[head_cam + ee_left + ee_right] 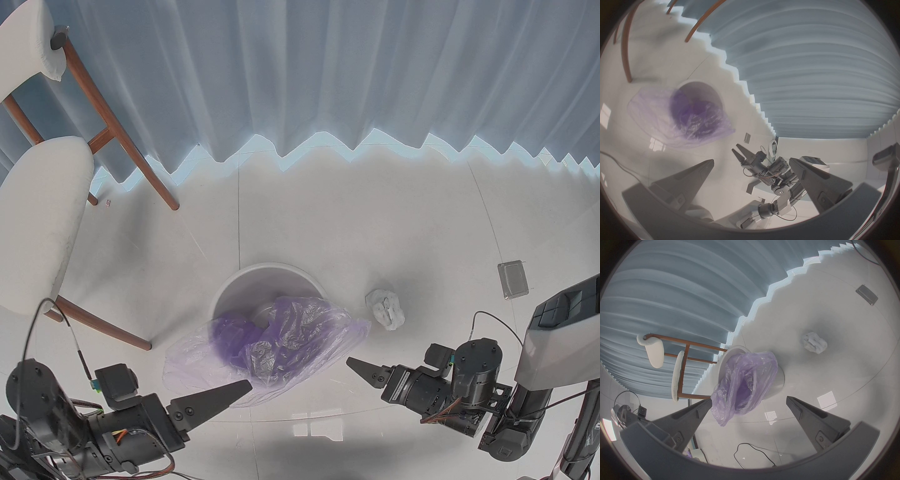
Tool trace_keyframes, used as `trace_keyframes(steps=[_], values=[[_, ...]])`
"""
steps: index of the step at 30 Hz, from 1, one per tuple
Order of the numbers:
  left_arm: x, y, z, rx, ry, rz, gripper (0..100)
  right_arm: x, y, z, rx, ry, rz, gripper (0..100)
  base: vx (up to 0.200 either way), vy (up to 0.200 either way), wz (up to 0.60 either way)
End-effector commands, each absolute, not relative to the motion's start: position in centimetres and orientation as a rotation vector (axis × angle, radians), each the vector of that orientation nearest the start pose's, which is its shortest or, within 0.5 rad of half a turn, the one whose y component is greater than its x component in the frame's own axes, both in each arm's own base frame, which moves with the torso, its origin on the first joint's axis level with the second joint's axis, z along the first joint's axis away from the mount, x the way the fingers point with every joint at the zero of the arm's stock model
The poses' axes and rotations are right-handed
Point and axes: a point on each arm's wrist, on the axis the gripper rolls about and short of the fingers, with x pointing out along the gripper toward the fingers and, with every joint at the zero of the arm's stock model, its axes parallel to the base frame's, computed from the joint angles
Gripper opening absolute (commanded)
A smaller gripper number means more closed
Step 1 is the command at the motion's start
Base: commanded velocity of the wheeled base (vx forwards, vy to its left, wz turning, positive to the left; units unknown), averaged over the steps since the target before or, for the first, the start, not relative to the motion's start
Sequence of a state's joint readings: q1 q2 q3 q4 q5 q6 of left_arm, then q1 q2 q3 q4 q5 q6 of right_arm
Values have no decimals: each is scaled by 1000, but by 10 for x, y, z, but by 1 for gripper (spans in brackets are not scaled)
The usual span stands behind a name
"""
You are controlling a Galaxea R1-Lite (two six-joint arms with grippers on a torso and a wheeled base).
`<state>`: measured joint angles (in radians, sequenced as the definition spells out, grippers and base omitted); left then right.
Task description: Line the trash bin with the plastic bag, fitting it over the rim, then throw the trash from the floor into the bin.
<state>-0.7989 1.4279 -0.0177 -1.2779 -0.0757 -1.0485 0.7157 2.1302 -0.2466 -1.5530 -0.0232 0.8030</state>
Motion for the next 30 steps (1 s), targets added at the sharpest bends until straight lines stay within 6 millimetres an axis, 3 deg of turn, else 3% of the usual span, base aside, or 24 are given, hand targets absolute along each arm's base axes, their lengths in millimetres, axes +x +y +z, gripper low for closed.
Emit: trace_keyframes(steps=[1, 2, 5, 7, 12, 18, 23, 30], values=[[130, -132, 97, -981, 730, -591, 100, 212, 181, 28, 662, 563, 513, 100, 0, 0, 0], [142, -135, 92, -1077, 753, -532, 100, 213, 181, 29, 664, 559, 513, 100, 0, 0, 0], [148, -136, 84, -1169, 787, -481, 100, 213, 180, 31, 667, 553, 514, 100, 0, 0, 0], [163, -137, 70, -1242, 788, -408, 100, 214, 179, 33, 673, 541, 513, 100, 0, 0, 0], [181, -143, 35, -1214, 828, -282, 100, 215, 179, 34, 675, 535, 511, 100, 0, 0, 0], [176, -161, 24, -1198, 885, -295, 100, 216, 179, 33, 674, 539, 511, 100, 0, 0, 0], [190, -169, 6, -1186, 827, -198, 100, 216, 179, 34, 675, 537, 512, 100, 0, 0, 0], [204, -168, 4, -1207, 766, -159, 100, 216, 180, 32, 673, 541, 510, 100, 0, 0, 0]])
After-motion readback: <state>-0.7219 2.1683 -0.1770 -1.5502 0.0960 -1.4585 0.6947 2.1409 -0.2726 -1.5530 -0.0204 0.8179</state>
